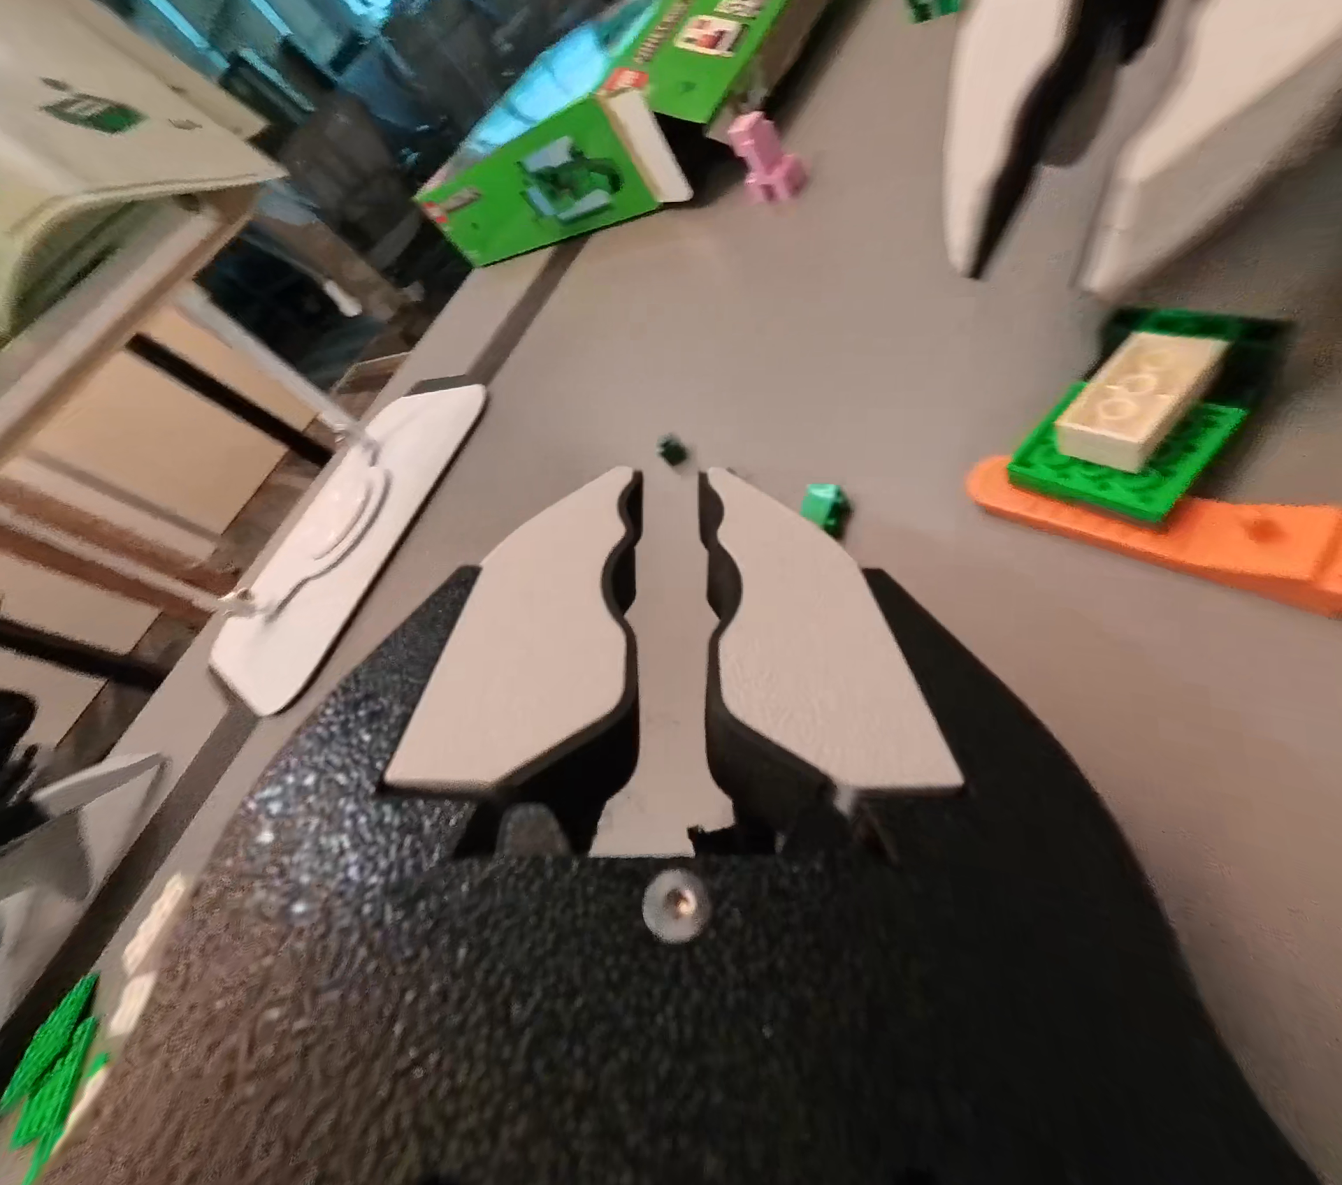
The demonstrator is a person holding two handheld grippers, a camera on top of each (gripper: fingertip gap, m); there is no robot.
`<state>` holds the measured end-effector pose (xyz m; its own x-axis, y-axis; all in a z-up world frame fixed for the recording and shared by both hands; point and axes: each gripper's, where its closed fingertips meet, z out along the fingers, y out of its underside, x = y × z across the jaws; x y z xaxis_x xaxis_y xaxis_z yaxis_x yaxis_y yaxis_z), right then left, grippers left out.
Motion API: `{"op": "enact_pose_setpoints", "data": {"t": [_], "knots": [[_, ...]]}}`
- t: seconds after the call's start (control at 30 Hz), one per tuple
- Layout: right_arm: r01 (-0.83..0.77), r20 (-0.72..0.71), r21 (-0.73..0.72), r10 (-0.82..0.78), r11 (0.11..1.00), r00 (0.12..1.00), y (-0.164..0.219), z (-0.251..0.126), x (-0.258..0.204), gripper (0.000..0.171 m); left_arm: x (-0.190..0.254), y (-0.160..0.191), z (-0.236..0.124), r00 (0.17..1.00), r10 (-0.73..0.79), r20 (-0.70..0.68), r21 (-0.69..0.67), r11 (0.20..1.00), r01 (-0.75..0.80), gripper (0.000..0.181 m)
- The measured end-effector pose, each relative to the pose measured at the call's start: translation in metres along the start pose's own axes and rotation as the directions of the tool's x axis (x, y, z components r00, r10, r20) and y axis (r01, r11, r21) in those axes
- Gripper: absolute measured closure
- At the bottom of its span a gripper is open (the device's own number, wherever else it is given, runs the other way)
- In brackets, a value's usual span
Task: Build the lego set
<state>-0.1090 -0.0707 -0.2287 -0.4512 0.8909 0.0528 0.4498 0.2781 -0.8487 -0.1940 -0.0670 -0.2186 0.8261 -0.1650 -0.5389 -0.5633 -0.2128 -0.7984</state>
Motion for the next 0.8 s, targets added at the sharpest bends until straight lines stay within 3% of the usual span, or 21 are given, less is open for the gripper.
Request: {"op": "enact_pose_setpoints", "data": {"t": [0.1, 0.37, 0.5, 0.67, 0.8], "knots": [[0.004, -0.085, 0.102, 0.005, 0.995, 0.996, -0.009, -0.005, 0.015, 0.148, 0.032, -0.003, -0.001, 0.981, 0.059, -0.185, 0.020, 0.998, -0.057, 0.169], [-0.080, -0.061, 0.207, 0.095, 0.975, 0.994, -0.020, -0.005, 0.018, 0.150, 0.041, 0.015, 0.013, 0.946, -0.057, -0.318, -0.157, 0.988, 0.007, 0.160], [-0.098, -0.061, 0.200, 0.112, 0.975, 0.992, -0.018, -0.002, 0.019, 0.151, 0.045, 0.018, 0.015, 0.911, -0.141, -0.389, -0.212, 0.976, 0.060, 0.167], [-0.104, -0.074, 0.198, 0.120, 0.975, 0.990, -0.017, 0.001, 0.020, 0.151, 0.043, 0.019, 0.016, 0.929, -0.108, -0.355, -0.203, 0.979, 0.036, 0.178], [-0.121, -0.078, 0.227, 0.142, 0.966, 0.987, -0.021, -0.001, 0.021, 0.150, 0.034, 0.005, 0.012, 0.973, 0.103, -0.209, -0.058, 0.991, -0.117, 0.181]]}}
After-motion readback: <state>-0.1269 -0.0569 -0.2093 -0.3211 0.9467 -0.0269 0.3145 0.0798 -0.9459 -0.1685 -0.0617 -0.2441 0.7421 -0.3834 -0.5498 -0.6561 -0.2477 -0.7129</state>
